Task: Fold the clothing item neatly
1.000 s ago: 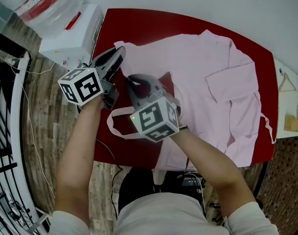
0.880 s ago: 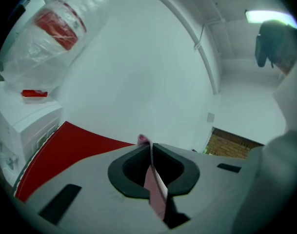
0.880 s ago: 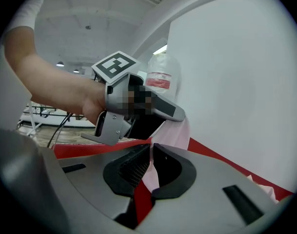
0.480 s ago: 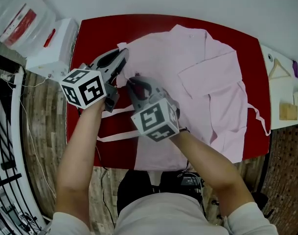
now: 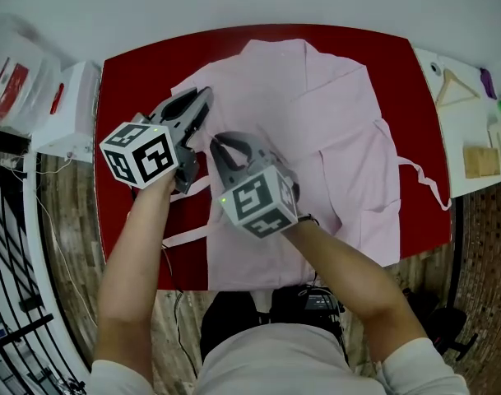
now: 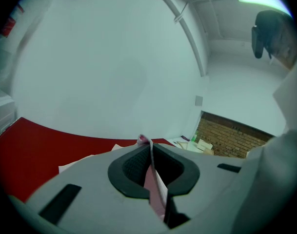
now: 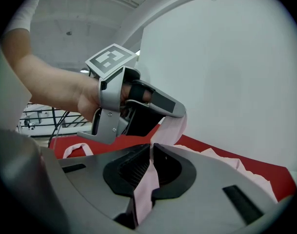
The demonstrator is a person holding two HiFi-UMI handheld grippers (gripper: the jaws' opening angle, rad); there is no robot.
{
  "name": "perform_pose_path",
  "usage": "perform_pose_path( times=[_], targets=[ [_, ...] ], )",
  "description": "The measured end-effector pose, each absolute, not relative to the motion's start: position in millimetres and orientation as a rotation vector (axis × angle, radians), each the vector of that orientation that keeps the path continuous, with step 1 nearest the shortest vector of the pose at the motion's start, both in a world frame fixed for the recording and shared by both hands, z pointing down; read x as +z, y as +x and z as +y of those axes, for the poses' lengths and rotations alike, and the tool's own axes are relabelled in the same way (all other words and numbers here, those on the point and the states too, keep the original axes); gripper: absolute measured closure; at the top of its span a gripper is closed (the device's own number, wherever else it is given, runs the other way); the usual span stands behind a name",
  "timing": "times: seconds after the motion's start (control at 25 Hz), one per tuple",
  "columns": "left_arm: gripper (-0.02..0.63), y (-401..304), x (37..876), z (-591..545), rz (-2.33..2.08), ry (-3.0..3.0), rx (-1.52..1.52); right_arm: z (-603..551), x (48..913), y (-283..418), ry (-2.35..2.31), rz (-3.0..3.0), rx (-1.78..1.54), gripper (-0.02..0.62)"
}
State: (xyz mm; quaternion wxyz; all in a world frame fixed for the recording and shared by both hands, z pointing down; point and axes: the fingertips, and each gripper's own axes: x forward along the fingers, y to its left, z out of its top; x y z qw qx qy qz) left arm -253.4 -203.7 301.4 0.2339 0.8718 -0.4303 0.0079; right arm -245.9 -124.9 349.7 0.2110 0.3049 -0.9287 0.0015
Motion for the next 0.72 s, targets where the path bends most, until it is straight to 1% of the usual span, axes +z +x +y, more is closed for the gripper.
perform_pose_path(
  times=[0.44, 0.72],
  targets=[
    [0.588, -188, 309, -222, -1.098, 2.417, 0.113, -143, 358, -192, 0.959, -2.583, 0.102, 0.563],
    [0.588, -130, 311, -232, -1.018, 2.460, 0.147, -156, 363, -144, 1.057, -2.563, 0.160, 0.563]
  ],
)
